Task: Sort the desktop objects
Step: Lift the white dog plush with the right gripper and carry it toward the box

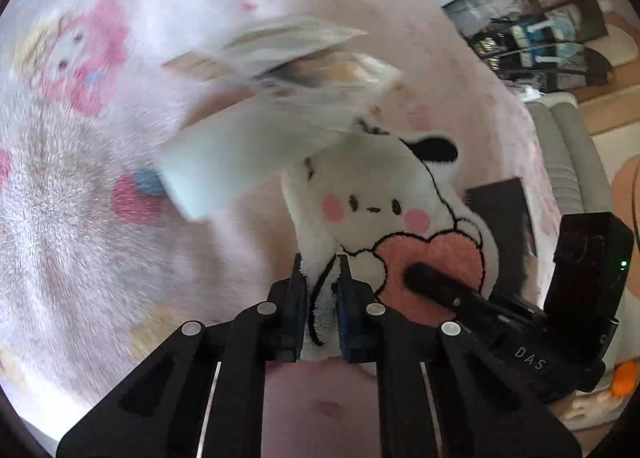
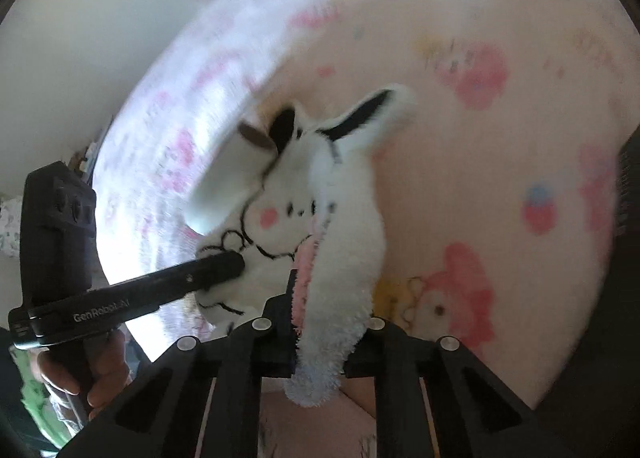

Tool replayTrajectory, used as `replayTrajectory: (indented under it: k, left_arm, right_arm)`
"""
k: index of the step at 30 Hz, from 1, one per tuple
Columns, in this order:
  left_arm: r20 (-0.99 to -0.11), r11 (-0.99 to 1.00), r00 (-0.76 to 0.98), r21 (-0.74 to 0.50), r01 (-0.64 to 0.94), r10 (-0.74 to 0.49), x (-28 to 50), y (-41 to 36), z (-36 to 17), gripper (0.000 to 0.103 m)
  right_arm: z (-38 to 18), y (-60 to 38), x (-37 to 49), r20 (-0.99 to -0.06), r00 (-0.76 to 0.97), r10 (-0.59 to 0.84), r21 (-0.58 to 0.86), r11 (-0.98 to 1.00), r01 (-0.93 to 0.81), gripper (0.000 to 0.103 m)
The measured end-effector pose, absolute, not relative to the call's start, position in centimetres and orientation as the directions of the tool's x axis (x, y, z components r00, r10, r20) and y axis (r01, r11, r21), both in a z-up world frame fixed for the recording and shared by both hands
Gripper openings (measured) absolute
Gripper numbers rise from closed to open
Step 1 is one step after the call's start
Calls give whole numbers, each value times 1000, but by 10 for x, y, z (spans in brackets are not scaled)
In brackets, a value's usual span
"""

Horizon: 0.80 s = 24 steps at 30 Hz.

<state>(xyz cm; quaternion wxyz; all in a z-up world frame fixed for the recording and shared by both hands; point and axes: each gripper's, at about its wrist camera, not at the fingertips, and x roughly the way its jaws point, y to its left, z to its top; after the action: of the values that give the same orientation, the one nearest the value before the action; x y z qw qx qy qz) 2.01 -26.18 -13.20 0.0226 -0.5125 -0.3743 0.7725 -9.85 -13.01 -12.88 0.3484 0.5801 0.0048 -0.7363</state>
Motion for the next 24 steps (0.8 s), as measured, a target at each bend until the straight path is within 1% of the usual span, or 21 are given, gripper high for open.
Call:
replayTrajectory:
  k: [6, 8, 10, 11, 12, 14, 15, 18, 24]
  left_arm:
    - [-730, -748, -518, -622, 233, 445, -2, -237, -102, 11]
    - [-718, -759, -526, -623, 191, 457, -12, -210, -92, 11]
    - [-704, -767, -531, -625, 146, 472, -15, -195, -83, 11]
    - [-700, -771, -530, -624, 127, 479, -30, -199, -80, 11]
    - [-695, -776, -531, -622, 105, 486, -46, -184, -76, 11]
    - [-685, -786, -531, -615, 57, 498, -29, -171, -60, 11]
    - [-675, -790, -533, -613, 19, 511, -40, -154, -50, 11]
    - [-658, -796, -529, -603, -57, 536, -41, -119, -30, 11]
    - [-651, -802, -500, -573, -169, 571, -62, -46, -8, 11]
  right_arm:
    - [-72, -84, -82, -815, -207, -541, 376, -766, 522, 10]
    - [-58, -60, -75, -804, -240, -544, 375, -777, 506, 10]
    - [-50, -37, -70, -795, -265, -546, 377, -786, 489, 10]
    - [-43, -23, -65, -790, -285, -543, 376, -796, 474, 10]
    - [-40, -11, -62, -785, -298, -543, 378, -801, 464, 10]
    - [-34, 14, -55, -773, -328, -543, 384, -812, 439, 10]
    - [-32, 26, -53, -767, -343, -541, 384, -817, 430, 10]
    - [-18, 65, -49, -752, -399, -525, 376, -839, 394, 10]
    - [-3, 137, -53, -724, -494, -481, 376, -876, 303, 10]
